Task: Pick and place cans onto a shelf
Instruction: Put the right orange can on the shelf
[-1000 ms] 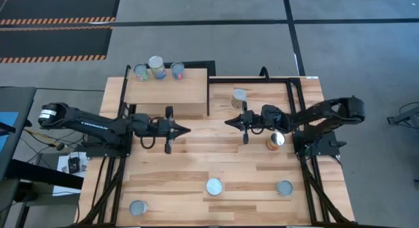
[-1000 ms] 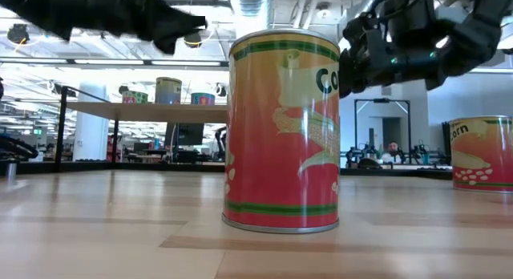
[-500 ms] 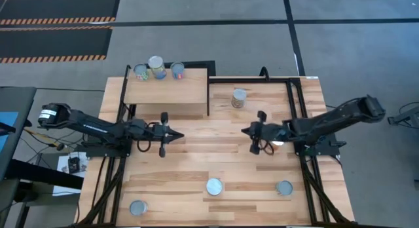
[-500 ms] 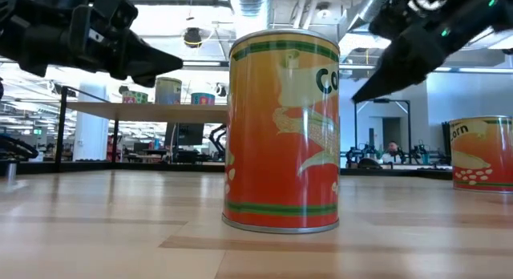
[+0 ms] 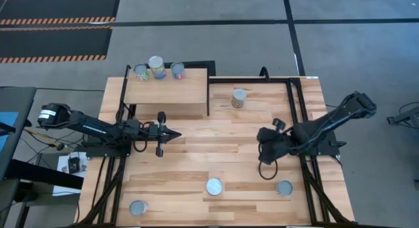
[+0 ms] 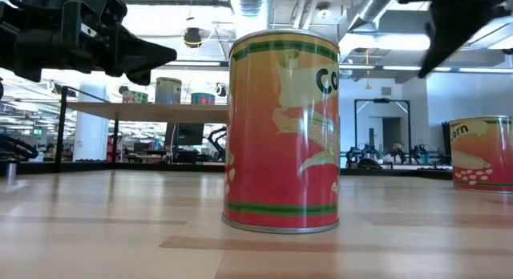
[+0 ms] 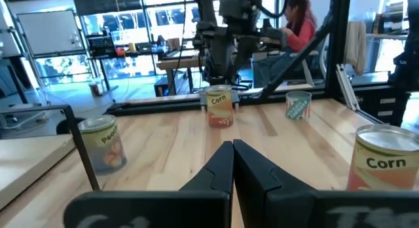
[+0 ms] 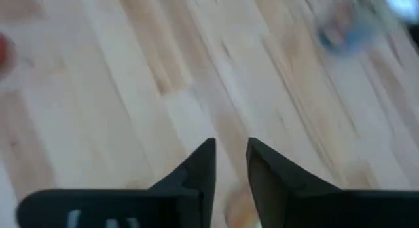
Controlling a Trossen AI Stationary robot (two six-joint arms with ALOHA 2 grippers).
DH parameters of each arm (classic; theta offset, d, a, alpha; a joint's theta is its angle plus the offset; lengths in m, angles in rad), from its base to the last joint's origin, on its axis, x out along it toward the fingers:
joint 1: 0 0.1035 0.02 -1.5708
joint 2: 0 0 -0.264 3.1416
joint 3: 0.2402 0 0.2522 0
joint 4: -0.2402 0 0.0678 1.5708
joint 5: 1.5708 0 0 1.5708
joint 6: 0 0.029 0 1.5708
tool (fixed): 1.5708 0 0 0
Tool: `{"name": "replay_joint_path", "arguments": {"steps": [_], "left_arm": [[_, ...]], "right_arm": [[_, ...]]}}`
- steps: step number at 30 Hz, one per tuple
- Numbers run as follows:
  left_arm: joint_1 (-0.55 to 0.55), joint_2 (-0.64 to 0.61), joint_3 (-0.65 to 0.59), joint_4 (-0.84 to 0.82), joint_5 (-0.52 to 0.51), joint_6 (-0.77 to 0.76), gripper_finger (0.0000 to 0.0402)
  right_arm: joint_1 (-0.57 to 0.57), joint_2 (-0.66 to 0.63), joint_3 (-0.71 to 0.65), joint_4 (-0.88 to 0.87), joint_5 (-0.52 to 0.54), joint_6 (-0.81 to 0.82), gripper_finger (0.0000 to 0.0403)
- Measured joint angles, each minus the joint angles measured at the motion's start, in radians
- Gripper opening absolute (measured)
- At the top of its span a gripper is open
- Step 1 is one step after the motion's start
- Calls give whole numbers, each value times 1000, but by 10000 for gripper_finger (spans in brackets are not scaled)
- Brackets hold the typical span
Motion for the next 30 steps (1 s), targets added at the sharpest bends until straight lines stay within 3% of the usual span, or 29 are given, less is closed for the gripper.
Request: {"name": "replay_joint_path", "arguments": {"steps": [6,9,21,30], "left_arm": [[0,0,0,-12,1,-10,0],[0,0,0,-17,0,-2,0],[0,0,0,-29,-5,0,0],[0,0,0,-28,-5,0,0]], "right_arm": [[71,83,21,-272,-91,329,163],[95,118,21,-346,-109,401,172],[87,99,-109,-233,-124,346,149],[51,99,-182,-173,-145,274,154]]}}
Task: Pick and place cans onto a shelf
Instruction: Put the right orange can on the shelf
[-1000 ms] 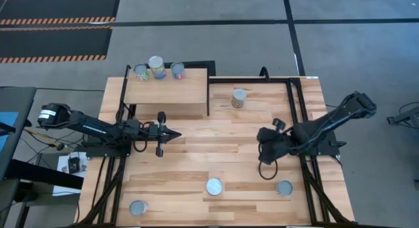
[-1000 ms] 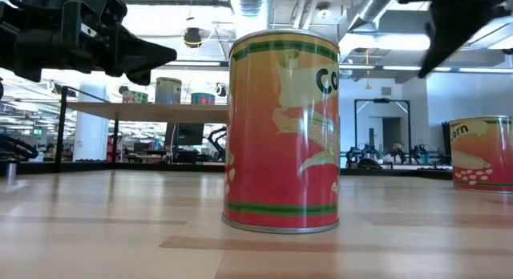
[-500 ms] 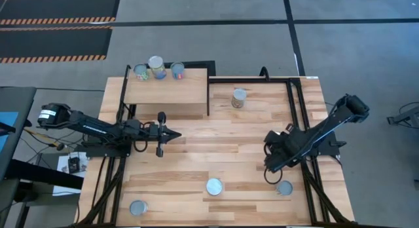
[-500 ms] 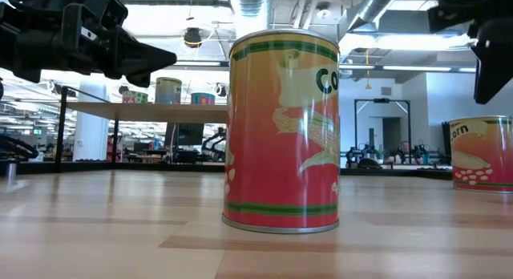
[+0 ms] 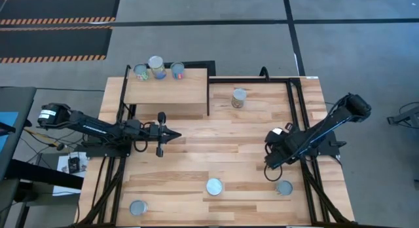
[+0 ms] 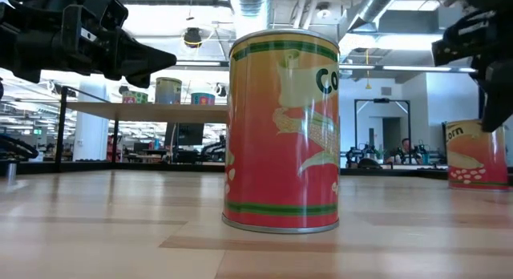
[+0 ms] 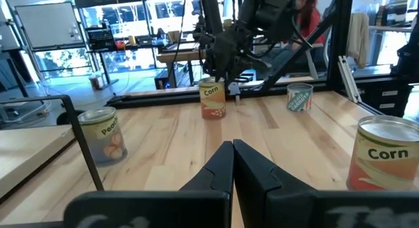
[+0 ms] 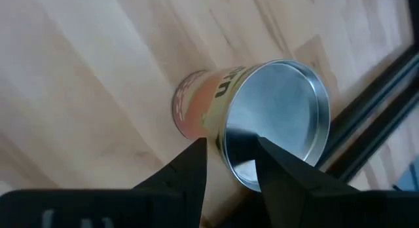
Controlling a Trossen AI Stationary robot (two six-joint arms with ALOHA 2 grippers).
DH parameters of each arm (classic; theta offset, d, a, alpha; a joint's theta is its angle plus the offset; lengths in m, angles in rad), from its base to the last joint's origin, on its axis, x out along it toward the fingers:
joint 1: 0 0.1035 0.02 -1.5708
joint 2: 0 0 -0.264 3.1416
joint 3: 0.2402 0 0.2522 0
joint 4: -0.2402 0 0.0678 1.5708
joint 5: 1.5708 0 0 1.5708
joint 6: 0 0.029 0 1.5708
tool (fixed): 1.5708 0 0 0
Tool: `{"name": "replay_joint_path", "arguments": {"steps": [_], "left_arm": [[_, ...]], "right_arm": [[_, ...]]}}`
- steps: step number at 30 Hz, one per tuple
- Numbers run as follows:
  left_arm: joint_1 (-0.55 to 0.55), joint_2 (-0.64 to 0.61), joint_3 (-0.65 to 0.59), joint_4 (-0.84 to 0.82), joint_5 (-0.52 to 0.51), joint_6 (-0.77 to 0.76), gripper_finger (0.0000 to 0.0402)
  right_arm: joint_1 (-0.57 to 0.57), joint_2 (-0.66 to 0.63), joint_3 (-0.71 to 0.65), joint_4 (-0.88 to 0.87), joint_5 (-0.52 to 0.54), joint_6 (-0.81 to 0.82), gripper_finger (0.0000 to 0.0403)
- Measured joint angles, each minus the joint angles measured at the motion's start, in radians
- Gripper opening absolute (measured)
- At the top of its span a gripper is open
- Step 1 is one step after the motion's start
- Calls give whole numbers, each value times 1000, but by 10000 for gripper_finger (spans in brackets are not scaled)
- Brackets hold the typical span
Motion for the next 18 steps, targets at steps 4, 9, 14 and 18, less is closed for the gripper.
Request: {"name": "replay_joint_path", "arguments": {"steps": [4,9,14,18], "left_arm": [[0,0,0,1,0,0,0],[0,0,0,1,-1,0,0],[0,0,0,1,0,-16,0],[0,0,0,1,-2,-21,0]], "right_arm": [[-38,0,-1,1,-3,-45,142],[-73,0,-1,3,-3,-124,100],[-103,0,0,3,0,-160,65],[-120,1,39,43,-11,-209,50]]}}
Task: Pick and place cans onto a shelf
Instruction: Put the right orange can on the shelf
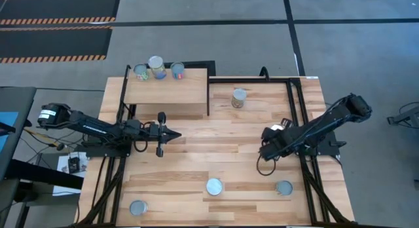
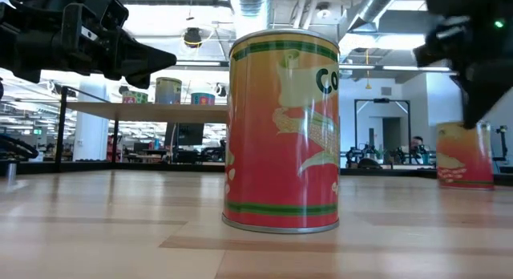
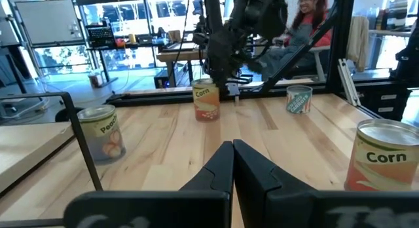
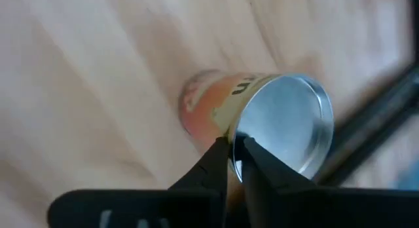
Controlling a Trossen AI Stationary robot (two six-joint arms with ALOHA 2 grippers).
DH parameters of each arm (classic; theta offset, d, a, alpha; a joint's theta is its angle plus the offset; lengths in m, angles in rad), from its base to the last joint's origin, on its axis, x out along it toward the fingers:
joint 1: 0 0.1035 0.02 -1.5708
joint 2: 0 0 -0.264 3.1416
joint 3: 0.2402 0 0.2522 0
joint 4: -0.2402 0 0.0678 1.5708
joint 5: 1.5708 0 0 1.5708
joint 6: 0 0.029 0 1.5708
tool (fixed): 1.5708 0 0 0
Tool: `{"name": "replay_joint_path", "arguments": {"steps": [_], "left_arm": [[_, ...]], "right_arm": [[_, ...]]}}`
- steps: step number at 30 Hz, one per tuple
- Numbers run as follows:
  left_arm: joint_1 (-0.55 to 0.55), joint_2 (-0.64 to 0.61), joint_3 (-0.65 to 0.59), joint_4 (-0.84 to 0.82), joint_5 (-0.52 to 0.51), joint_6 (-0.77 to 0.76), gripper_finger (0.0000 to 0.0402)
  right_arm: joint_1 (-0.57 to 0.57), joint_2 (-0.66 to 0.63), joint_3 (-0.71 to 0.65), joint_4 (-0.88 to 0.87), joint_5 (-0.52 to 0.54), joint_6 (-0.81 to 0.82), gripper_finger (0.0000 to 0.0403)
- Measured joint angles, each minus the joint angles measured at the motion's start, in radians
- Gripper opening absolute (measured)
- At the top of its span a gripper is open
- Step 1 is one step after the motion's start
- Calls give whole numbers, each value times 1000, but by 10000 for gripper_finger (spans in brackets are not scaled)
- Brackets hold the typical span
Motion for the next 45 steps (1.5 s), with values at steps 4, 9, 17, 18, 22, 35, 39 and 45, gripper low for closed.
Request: {"name": "replay_joint_path", "arguments": {"steps": [4,9,17,18,22,35,39,45], "left_arm": [[0,0,0,0,0,8,0],[0,0,0,0,-3,12,0],[0,0,0,-1,-2,3,0],[0,0,0,-1,-2,3,0],[0,0,0,-2,-2,3,0],[0,0,0,-2,-2,3,0],[0,0,1,-2,-2,3,0],[0,0,1,-2,-2,2,0]], "right_arm": [[-14,1,76,104,-7,-100,34],[-15,30,160,306,39,-296,7],[-54,247,345,397,53,-547,11],[-61,277,374,401,51,-578,11],[-104,388,507,403,30,-708,8],[-276,681,820,403,-55,-1010,12],[-291,712,850,411,-97,-1021,23],[-288,708,852,443,-94,-1017,67]]}}
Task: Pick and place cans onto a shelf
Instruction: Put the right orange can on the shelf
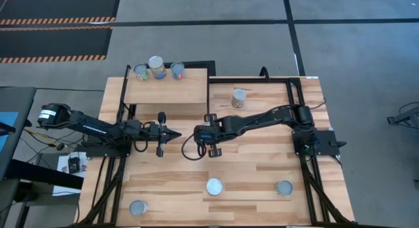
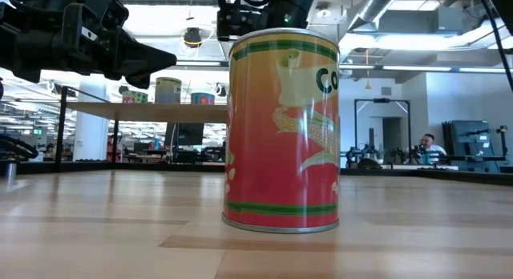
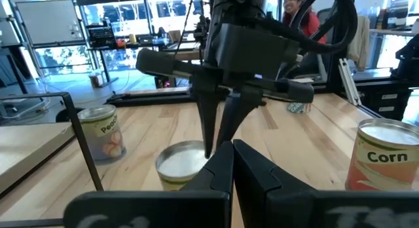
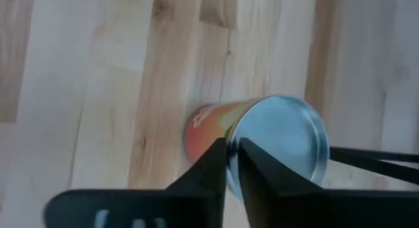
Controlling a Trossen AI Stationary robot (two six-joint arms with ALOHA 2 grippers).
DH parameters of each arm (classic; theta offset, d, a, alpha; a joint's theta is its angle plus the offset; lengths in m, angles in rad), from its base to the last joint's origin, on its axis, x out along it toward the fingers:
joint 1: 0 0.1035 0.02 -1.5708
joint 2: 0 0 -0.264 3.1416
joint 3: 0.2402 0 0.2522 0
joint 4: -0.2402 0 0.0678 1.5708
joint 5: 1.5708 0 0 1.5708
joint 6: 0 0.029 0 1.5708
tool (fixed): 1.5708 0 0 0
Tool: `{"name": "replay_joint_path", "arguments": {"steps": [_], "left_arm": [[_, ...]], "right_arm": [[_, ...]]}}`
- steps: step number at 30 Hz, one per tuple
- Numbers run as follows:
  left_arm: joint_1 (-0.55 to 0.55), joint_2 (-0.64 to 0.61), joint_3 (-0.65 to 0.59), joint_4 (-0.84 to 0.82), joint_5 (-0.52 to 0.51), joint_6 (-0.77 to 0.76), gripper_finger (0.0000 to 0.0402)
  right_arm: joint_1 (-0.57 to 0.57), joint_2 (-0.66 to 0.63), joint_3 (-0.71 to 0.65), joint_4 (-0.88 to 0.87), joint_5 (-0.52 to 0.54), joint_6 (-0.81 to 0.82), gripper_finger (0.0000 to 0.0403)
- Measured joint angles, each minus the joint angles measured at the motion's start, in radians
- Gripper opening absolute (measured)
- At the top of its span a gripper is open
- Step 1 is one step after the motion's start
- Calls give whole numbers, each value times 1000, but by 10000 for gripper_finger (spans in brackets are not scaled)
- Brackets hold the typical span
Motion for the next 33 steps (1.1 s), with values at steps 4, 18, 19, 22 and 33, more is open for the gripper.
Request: {"name": "replay_joint_path", "arguments": {"steps": [4,18,19,22,33], "left_arm": [[0,0,0,-2,0,0,0],[0,0,0,-1,0,-10,0],[0,0,0,-2,0,-9,0],[0,0,0,-2,0,-9,0],[0,-1,0,-1,0,-9,0]], "right_arm": [[16,-37,1,11,21,-4,106],[25,-31,-3,-59,16,-48,144],[24,-18,1,-38,16,-56,141],[20,5,-1,-42,6,-66,129],[2,22,1,-2,28,-75,81]]}}
